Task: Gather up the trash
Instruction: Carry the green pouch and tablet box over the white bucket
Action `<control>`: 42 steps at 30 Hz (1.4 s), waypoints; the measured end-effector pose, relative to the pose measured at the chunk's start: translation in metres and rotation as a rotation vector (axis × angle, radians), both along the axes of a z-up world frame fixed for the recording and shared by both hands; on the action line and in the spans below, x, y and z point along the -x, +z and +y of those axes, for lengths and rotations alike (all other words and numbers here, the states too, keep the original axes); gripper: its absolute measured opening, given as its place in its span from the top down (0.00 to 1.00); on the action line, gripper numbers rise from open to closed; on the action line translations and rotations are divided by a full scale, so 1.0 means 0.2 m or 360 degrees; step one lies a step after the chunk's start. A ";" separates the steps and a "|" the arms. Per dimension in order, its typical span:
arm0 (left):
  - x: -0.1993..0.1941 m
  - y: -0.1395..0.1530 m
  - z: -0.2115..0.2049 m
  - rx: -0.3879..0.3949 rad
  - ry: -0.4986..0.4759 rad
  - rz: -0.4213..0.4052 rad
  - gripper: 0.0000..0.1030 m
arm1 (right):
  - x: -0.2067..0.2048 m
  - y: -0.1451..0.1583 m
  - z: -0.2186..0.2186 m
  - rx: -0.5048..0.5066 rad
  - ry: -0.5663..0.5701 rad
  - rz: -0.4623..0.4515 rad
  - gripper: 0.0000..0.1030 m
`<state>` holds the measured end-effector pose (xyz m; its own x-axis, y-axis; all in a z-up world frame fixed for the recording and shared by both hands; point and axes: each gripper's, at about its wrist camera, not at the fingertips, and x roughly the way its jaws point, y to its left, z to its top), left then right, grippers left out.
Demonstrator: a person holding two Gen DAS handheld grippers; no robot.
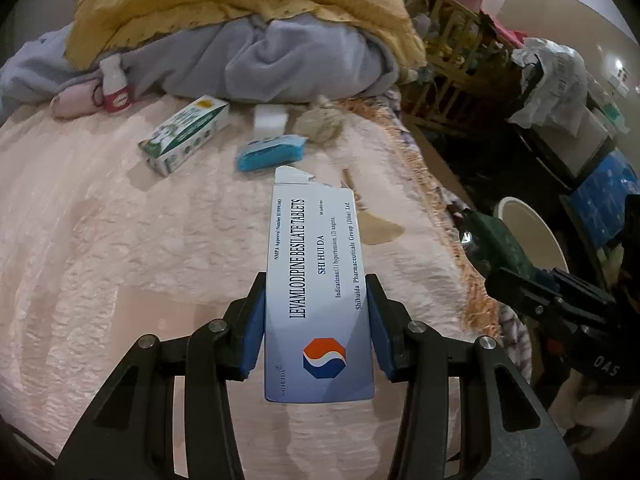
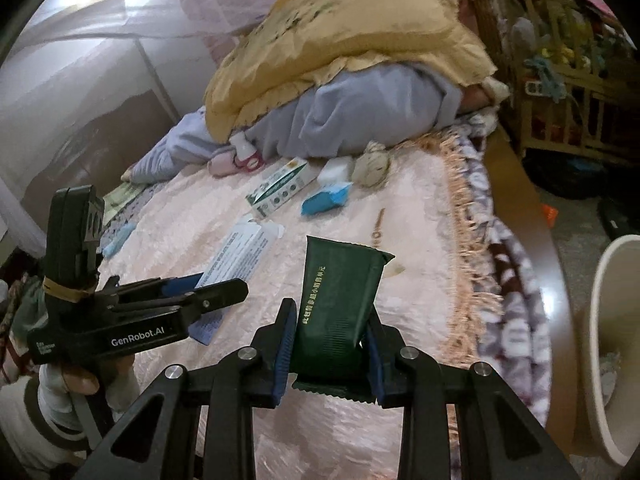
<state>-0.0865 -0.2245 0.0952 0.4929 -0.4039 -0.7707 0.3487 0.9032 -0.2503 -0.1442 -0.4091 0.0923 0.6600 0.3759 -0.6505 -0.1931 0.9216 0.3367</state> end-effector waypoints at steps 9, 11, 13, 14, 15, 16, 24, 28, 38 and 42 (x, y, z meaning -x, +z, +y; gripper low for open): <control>0.06 0.07 -0.21 -0.0013 -0.0081 -0.0071 0.57 | 0.08 0.06 -0.16 -0.0023 -0.0099 -0.0055 0.71; 0.06 0.08 -0.26 -0.0012 -0.0095 -0.0087 0.57 | 0.10 0.07 -0.20 -0.0030 -0.0126 -0.0065 0.71; 0.07 0.09 -0.31 -0.0019 -0.0114 -0.0103 0.57 | 0.11 0.08 -0.23 -0.0035 -0.0152 -0.0070 0.71; 0.08 0.10 -0.33 -0.0026 -0.0126 -0.0113 0.57 | 0.12 0.08 -0.25 -0.0037 -0.0164 -0.0072 0.71; 0.08 0.10 -0.35 -0.0036 -0.0138 -0.0125 0.57 | 0.13 0.08 -0.27 -0.0036 -0.0175 -0.0074 0.71; 0.09 0.10 -0.37 -0.0049 -0.0150 -0.0139 0.57 | 0.14 0.08 -0.29 -0.0035 -0.0190 -0.0076 0.71; 0.12 0.13 -0.52 -0.0082 -0.0220 -0.0187 0.57 | 0.18 0.09 -0.42 -0.0036 -0.0267 -0.0081 0.71; 0.13 0.14 -0.60 -0.0098 -0.0267 -0.0213 0.57 | 0.20 0.09 -0.48 -0.0037 -0.0308 -0.0079 0.71; 0.15 0.14 -0.79 -0.0115 -0.0360 -0.0243 0.57 | 0.26 0.09 -0.67 -0.0055 -0.0444 -0.0077 0.71; 0.15 0.14 -0.87 -0.0116 -0.0396 -0.0255 0.57 | 0.28 0.08 -0.75 -0.0061 -0.0498 -0.0075 0.71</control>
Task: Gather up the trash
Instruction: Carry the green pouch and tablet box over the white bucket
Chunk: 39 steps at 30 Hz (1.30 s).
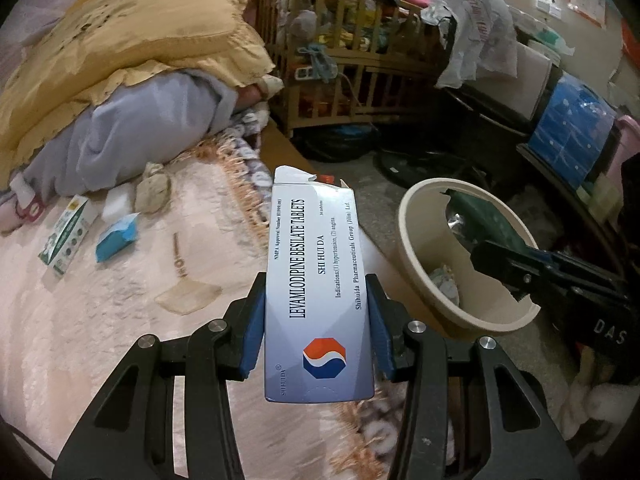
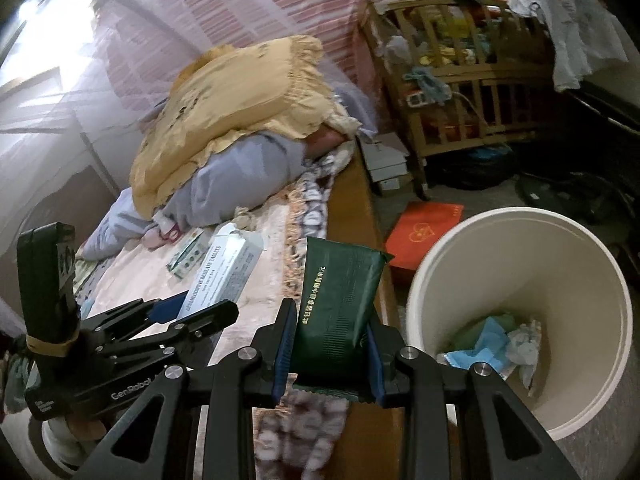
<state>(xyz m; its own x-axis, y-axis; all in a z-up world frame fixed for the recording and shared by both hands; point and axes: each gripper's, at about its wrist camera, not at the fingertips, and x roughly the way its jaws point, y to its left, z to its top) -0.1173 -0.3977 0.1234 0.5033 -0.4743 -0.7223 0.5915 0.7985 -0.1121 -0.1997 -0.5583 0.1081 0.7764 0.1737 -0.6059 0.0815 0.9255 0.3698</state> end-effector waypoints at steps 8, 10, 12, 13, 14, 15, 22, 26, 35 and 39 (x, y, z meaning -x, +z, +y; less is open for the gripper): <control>0.00 0.00 -0.14 -0.0013 -0.0068 -0.0006 0.57 | 0.03 -0.03 -0.15 0.0012 -0.0106 0.0023 0.71; 0.00 0.00 -0.16 -0.0005 -0.0079 -0.0002 0.57 | 0.04 -0.04 -0.18 -0.0006 -0.0127 0.0026 0.71; -0.01 0.00 -0.20 0.0010 -0.0098 0.0014 0.57 | 0.06 -0.05 -0.22 -0.0022 -0.0155 0.0027 0.71; -0.01 -0.01 -0.22 0.0017 -0.0111 0.0026 0.57 | 0.06 -0.05 -0.24 -0.0024 -0.0164 0.0029 0.71; -0.01 -0.01 -0.23 0.0023 -0.0122 0.0035 0.57 | 0.06 -0.06 -0.25 -0.0029 -0.0175 0.0032 0.71; -0.01 -0.01 -0.25 0.0028 -0.0134 0.0045 0.57 | 0.07 -0.06 -0.26 -0.0033 -0.0183 0.0033 0.71; 0.00 -0.06 -0.39 0.0036 -0.0191 0.0115 0.57 | 0.09 -0.10 -0.36 -0.0056 -0.0249 0.0061 0.71; 0.00 -0.09 -0.45 0.0033 -0.0217 0.0130 0.57 | 0.10 -0.13 -0.41 -0.0077 -0.0284 0.0077 0.71; -0.02 -0.14 -0.53 0.0039 -0.0251 0.0183 0.57 | 0.11 -0.18 -0.49 -0.0109 -0.0350 0.0104 0.71; -0.04 -0.16 -0.57 0.0092 -0.0293 0.0233 0.57 | 0.11 -0.20 -0.53 -0.0119 -0.0385 0.0115 0.71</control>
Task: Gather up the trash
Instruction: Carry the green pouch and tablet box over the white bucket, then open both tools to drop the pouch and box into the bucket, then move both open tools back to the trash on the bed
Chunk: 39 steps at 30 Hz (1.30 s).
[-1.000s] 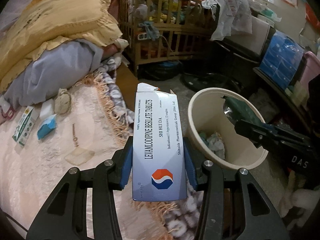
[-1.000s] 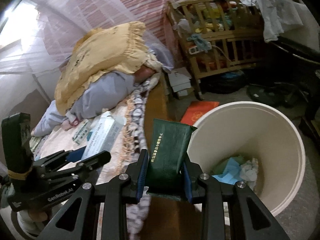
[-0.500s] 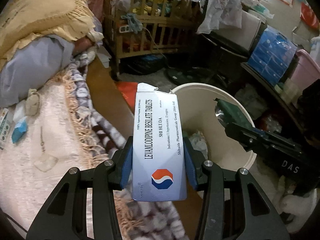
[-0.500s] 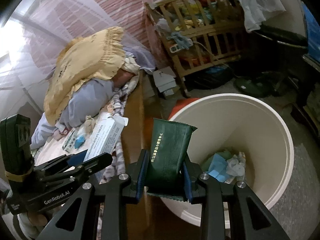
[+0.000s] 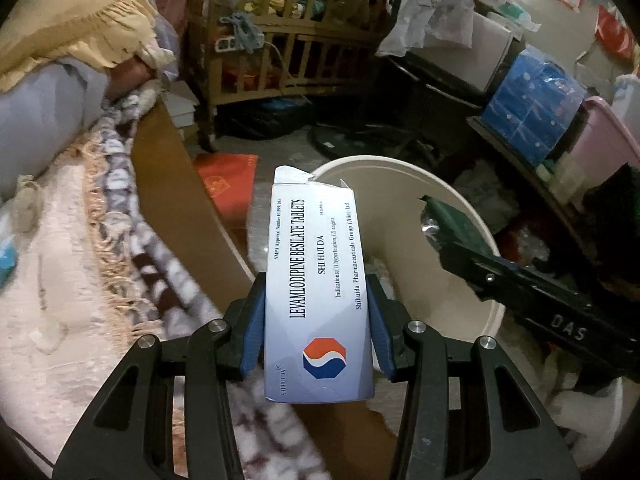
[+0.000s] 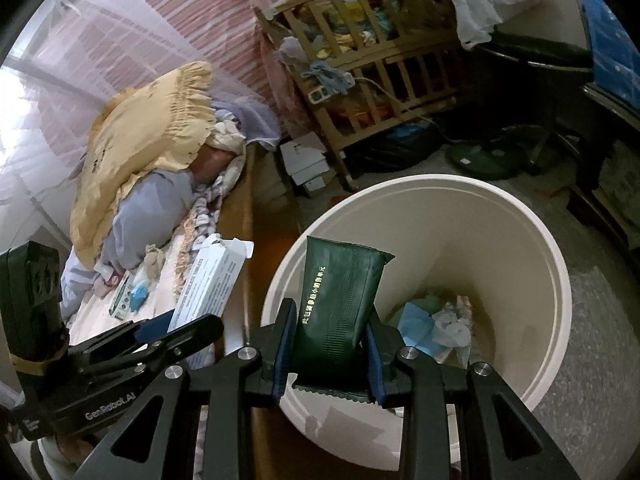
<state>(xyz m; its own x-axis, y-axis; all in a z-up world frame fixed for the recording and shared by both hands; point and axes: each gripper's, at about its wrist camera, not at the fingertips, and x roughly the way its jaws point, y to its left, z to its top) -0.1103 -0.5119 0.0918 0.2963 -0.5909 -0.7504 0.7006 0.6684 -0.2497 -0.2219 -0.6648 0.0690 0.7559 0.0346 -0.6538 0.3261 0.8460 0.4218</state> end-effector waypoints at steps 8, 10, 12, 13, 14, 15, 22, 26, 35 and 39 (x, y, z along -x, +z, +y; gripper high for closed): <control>0.02 0.00 -0.07 0.0102 -0.0099 0.0087 0.47 | 0.02 -0.02 -0.05 -0.0012 -0.0075 0.0004 0.66; 0.03 0.01 -0.07 0.0124 -0.0109 0.0095 0.40 | 0.02 -0.02 -0.06 -0.0007 -0.0110 0.0008 0.59; 0.03 0.01 -0.06 0.0115 -0.0108 0.0087 0.40 | 0.02 -0.02 -0.06 -0.0007 -0.0121 0.0012 0.59; 0.03 0.01 -0.04 0.0105 -0.0098 0.0082 0.40 | 0.02 -0.02 -0.06 -0.0010 -0.0124 0.0015 0.59; 0.03 0.01 -0.03 0.0098 -0.0089 0.0082 0.40 | 0.02 -0.02 -0.07 -0.0014 -0.0124 0.0015 0.59; 0.02 0.01 -0.01 0.0085 -0.0072 0.0081 0.40 | 0.02 -0.02 -0.07 -0.0019 -0.0124 0.0016 0.59; -0.01 0.03 0.18 0.0024 0.0071 0.0007 0.40 | -0.02 -0.01 0.01 -0.0023 -0.0063 0.0019 0.58; -0.03 0.04 0.29 -0.0006 0.0138 -0.0031 0.40 | -0.06 0.00 0.10 -0.0014 0.0011 0.0024 0.58; -0.11 0.03 0.63 -0.0085 0.0310 -0.0127 0.40 | -0.20 0.01 0.38 -0.0006 0.0219 0.0042 0.51; -0.15 0.01 0.80 -0.0123 0.0394 -0.0139 0.40 | -0.27 0.01 0.54 0.0010 0.0339 0.0054 0.45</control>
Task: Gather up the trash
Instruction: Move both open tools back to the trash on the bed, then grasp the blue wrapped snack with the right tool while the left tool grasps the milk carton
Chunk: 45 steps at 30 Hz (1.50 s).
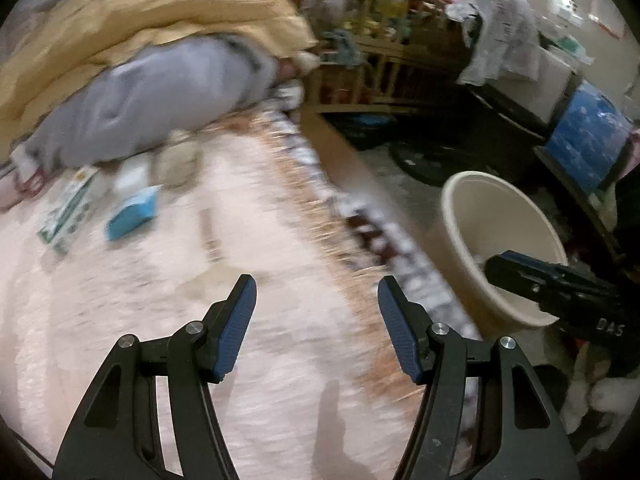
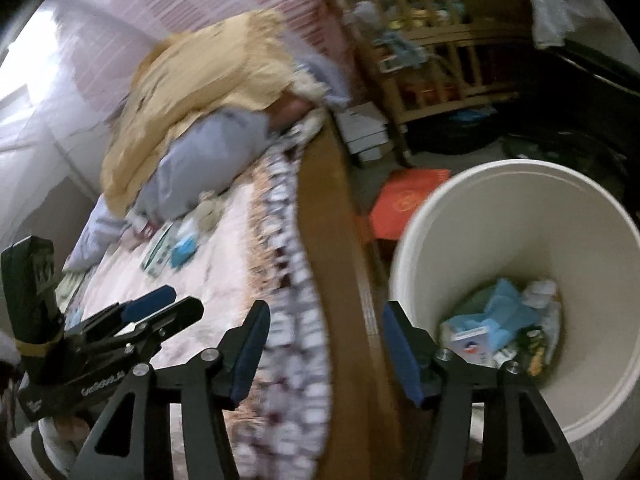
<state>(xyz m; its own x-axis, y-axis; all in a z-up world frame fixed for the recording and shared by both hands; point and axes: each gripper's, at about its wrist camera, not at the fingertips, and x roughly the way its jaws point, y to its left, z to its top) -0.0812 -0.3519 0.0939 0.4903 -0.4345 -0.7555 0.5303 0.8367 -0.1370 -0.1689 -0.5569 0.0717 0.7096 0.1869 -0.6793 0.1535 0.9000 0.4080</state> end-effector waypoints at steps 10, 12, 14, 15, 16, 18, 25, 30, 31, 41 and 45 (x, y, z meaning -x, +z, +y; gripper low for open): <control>-0.17 -0.08 0.49 -0.0077 0.0280 -0.0008 0.40 | -0.22 -0.04 0.42 0.0044 0.0299 0.0053 0.45; -0.21 -0.08 0.59 -0.0086 0.0330 -0.0019 0.40 | -0.27 -0.05 0.49 0.0057 0.0354 0.0055 0.45; -0.27 -0.09 0.69 -0.0098 0.0382 -0.0013 0.40 | -0.33 -0.05 0.56 0.0076 0.0408 0.0062 0.45; -0.29 -0.09 0.72 -0.0101 0.0397 -0.0011 0.40 | -0.36 -0.05 0.59 0.0081 0.0435 0.0065 0.45; -0.34 -0.10 0.77 -0.0103 0.0431 -0.0010 0.40 | -0.41 -0.06 0.64 0.0078 0.0473 0.0060 0.45; -0.43 -0.10 0.85 -0.0104 0.0486 -0.0012 0.39 | -0.49 -0.07 0.69 0.0056 0.0526 0.0057 0.45; -0.84 -0.14 0.93 -0.0164 0.0501 -0.0015 0.33 | -0.77 -0.07 0.90 0.0059 0.0667 0.0058 0.44; -1.09 -0.22 0.88 -0.0281 0.0473 0.0019 0.33 | -0.96 -0.02 0.95 0.0105 0.0720 -0.0007 0.43; -1.12 -0.24 0.87 -0.0295 0.0465 0.0028 0.33 | -1.00 -0.02 0.94 0.0089 0.0721 -0.0019 0.43; -1.19 -0.35 0.94 -0.0380 0.0376 0.0144 0.38 | -1.36 -0.17 1.15 0.0205 0.0986 0.0063 0.43; -1.12 -0.34 1.09 -0.0257 0.0418 0.0221 0.43 | -1.28 -0.26 1.21 0.0140 0.1152 0.0200 0.43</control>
<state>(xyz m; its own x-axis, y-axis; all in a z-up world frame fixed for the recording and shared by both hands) 0.1421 -0.1333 0.0265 0.4569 -0.1764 -0.8718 0.2794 0.9590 -0.0476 0.0879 -0.3151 0.0205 0.3453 0.5196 -0.7815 -0.4501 0.8224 0.3480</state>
